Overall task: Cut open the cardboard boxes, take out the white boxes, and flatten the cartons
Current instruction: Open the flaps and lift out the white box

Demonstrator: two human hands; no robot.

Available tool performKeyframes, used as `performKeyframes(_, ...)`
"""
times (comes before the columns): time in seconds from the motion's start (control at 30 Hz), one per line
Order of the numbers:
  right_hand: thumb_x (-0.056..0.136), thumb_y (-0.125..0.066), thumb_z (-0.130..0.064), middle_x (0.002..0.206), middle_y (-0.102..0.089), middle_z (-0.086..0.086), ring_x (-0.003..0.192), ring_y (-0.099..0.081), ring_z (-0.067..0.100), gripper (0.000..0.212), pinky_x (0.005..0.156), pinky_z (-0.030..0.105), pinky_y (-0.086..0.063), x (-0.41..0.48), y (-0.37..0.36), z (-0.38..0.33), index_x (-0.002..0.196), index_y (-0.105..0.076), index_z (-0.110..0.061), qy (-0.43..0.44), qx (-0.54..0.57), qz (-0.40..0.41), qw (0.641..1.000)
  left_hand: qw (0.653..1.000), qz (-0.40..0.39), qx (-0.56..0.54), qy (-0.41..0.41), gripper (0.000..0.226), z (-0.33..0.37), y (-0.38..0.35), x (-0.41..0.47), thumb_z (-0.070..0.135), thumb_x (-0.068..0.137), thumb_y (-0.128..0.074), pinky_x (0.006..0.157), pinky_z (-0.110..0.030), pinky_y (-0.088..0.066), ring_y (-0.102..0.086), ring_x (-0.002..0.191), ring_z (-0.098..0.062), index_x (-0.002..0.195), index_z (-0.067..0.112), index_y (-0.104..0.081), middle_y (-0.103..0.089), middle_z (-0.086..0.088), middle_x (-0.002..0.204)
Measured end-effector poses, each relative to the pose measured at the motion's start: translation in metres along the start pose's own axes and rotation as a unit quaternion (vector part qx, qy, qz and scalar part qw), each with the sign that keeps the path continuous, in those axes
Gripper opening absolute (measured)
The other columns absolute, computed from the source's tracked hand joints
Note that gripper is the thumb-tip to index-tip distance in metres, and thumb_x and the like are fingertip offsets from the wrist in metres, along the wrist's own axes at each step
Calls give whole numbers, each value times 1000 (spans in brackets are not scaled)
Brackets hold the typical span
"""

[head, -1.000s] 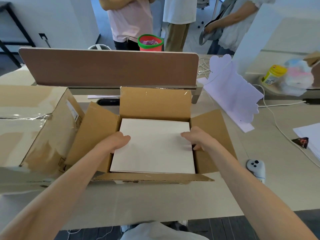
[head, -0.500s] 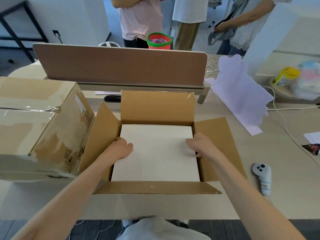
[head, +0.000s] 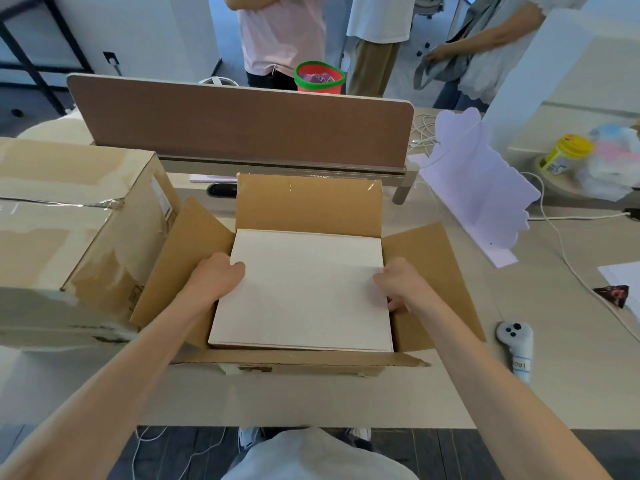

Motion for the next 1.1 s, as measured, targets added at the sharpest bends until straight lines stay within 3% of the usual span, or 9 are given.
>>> performKeyframes(0.1, 93, -47, -11, 93, -68, 15, 71, -71, 31, 19, 67, 45, -61, -7, 20, -12, 97, -63, 0, 31, -22, 35, 999, 1000, 14, -20, -17, 25, 5, 19, 1, 21, 90, -46, 62, -33, -38, -52, 63, -26, 67, 13, -43, -51, -11, 68)
performKeyframes(0.2, 97, -48, -15, 89, -69, 12, 67, -70, 28, 21, 68, 39, -61, -15, 42, -22, 95, -64, -2, 50, -53, 64, 995, 999, 27, -19, -41, 21, 19, 38, 0, 16, 92, -48, 74, -42, -57, -67, 76, -36, 77, 7, -60, -66, -19, 81)
performKeyframes(0.33, 96, -50, -16, 82, -69, 12, 61, -70, 29, 20, 67, 35, -58, -23, 71, -38, 95, -65, -3, 59, -73, 96, 991, 996, 53, 25, -68, 23, 49, 62, -9, 13, 98, -48, 81, -46, -59, -68, 85, -29, 104, 8, -69, -70, -12, 99)
performKeyframes(0.47, 94, -54, -13, 71, -58, 7, 50, -63, 25, 14, 49, 26, -52, -28, 106, -55, 89, -63, -3, 84, -92, 139, 982, 992, 84, 23, -91, 23, 85, 85, -18, 10, 97, -49, 79, -43, -59, -69, 82, -28, 103, 3, -69, -70, -14, 100)
performKeyframes(0.6, 91, -51, -9, 70, -61, 11, 61, -68, 36, 17, 69, 43, -60, -34, 143, -66, 81, -62, -2, 116, -70, 179, 975, 985, 114, -24, -126, 13, 122, 98, -29, 15, 97, -54, 77, -40, -59, -70, 80, -24, 94, 13, -67, -68, -4, 98)
performKeyframes(0.77, 95, -51, -5, 93, -63, 17, 67, -67, 32, 7, 68, 39, -60, -34, 188, -74, 96, -58, -3, 114, -72, 213, 968, 979, 125, -25, -162, 14, 168, 101, -21, 15, 96, -55, 66, -32, -57, -71, 71, -22, 98, 18, -69, -69, -1, 95)
performKeyframes(0.87, 91, -48, 7, 106, -55, 14, 90, -62, 34, 16, 83, 46, -57, -33, 207, -73, 90, -51, -9, 147, -96, 234, 956, 977, 123, -27, -174, 18, 198, 95, -12, 11, 94, -54, 73, -43, -60, -72, 67, -26, 81, 16, -66, -72, -12, 90)
performKeyframes(0.93, 91, -48, 3, 105, -58, 17, 91, -61, 34, 10, 87, 45, -54, -24, 219, -64, 91, -53, -6, 147, -86, 239, 956, 975, 120, -30, -184, 17, 217, 90, -6, 8, 91, -51, 74, -47, -60, -72, 65, -30, 84, 9, -67, -72, -20, 92)
performKeyframes(1.1, 83, -51, -7, 82, -64, 23, 73, -68, 37, 11, 66, 40, -57, 14, 264, -33, 86, -58, 0, 101, -36, 282, 953, 973, 110, -44, -199, 24, 277, 67, 19, 10, 87, -47, 72, -46, -61, -72, 65, -28, 100, 4, -66, -73, -13, 87)
Point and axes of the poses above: each hand's wrist, its own x-axis towards the middle knuckle, its own y-axis out of the back of the hand, z = x × y, the point moved 2 cm from there along x, towards the middle knuckle
